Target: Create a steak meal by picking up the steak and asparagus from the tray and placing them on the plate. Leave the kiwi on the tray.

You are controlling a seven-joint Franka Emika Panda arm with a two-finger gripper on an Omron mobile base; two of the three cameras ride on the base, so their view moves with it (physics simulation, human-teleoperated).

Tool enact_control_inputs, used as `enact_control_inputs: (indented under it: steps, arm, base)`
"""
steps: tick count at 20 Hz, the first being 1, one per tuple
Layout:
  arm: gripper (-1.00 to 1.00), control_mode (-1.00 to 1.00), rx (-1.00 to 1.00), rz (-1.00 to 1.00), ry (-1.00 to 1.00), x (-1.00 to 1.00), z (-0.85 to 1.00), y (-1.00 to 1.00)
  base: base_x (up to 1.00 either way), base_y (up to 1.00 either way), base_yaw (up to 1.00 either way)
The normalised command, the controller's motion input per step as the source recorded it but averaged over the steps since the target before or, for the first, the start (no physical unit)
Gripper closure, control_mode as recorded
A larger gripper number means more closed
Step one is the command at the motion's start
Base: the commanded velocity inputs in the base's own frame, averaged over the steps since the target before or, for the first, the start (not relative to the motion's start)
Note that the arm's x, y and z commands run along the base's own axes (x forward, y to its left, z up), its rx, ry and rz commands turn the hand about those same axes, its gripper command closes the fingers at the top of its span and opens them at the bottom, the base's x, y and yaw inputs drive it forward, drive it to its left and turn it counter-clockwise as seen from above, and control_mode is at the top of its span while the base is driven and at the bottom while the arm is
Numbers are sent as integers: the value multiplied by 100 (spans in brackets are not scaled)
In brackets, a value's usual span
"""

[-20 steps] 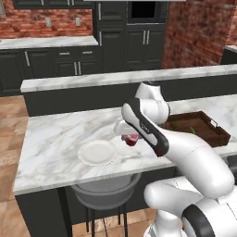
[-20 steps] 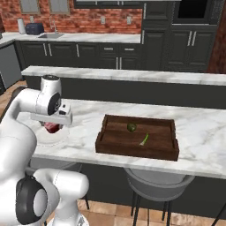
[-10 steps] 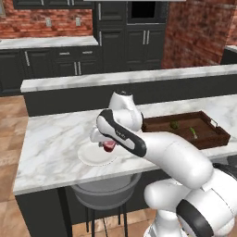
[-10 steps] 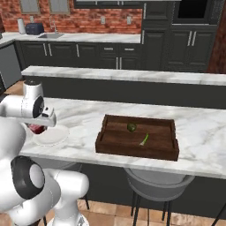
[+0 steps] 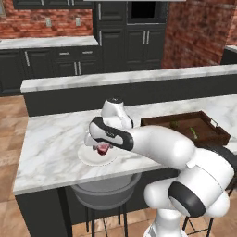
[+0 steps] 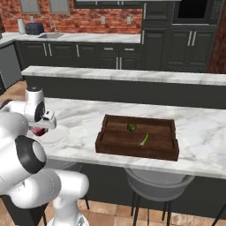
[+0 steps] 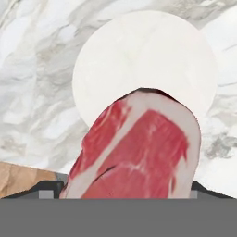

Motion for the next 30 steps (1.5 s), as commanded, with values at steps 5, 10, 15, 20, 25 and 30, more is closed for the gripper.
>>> enact_control_inputs:
  steps: [5, 10, 15, 20, 25, 30]
  arm:
    - [100, -100, 0, 0, 0, 30, -41, 21]
    - [100, -100, 0, 0, 0, 26, -35, 12]
    - [100, -100, 0, 0, 0, 28, -27, 0]
    - [-100, -100, 0, 0, 0, 31, -22, 6]
    - [-100, -100, 0, 0, 0, 22, -10, 7]
    - [-100, -100, 0, 0, 0, 7, -2, 1]
  base:
    - [0, 0, 0]
    - [0, 0, 0]
    - [0, 0, 0]
    - [0, 0, 0]
    - [0, 0, 0]
    - [0, 0, 0]
